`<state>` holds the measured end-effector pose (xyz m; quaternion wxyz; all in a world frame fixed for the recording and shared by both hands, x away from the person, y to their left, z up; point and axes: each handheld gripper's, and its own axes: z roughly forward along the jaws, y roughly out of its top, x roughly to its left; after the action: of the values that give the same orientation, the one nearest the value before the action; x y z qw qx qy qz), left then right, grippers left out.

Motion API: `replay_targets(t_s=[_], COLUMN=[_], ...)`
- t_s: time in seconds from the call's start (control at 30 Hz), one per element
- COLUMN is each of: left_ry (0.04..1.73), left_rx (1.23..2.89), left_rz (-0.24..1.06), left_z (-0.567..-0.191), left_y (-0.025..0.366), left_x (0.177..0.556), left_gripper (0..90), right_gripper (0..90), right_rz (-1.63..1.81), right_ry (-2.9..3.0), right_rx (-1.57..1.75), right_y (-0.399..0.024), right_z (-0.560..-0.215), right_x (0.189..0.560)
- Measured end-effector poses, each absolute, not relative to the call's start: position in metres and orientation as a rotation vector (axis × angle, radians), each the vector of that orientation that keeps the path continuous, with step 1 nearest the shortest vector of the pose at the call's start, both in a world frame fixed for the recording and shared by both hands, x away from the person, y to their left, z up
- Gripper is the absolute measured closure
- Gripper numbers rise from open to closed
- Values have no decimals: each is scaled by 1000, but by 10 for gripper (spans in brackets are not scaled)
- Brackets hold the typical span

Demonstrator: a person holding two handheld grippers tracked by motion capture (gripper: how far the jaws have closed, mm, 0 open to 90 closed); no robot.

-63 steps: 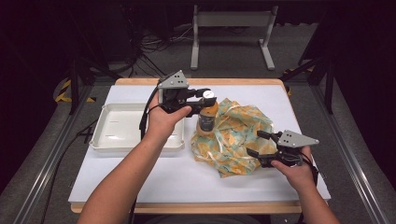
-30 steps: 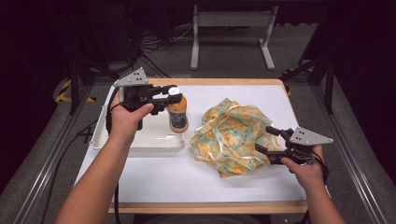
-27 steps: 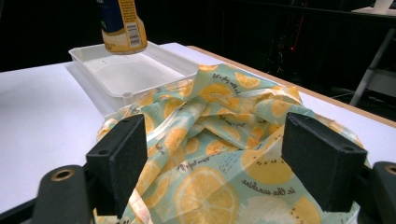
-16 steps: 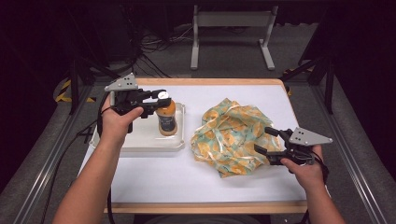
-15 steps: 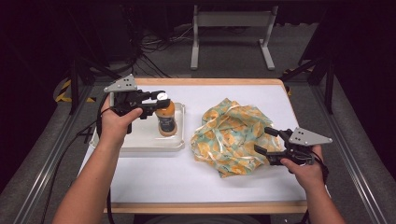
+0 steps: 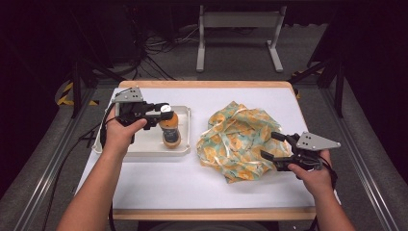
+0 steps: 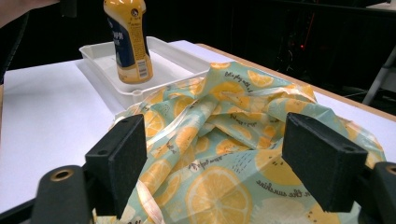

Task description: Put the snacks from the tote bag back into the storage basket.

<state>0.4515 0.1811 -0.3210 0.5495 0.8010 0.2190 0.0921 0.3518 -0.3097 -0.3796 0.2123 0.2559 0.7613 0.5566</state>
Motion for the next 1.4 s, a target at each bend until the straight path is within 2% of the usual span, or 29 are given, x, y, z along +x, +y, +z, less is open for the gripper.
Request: replay_targets(t_s=[1.4], left_ry=[457], left_rx=[1987], left_rz=[158], left_z=[-343], left_y=[169], left_x=[451], left_gripper=[581], right_gripper=[230], right_rz=[1539], right_ry=[2125], right_rx=[713], right_y=[-309], right_z=[-381], right_x=[353])
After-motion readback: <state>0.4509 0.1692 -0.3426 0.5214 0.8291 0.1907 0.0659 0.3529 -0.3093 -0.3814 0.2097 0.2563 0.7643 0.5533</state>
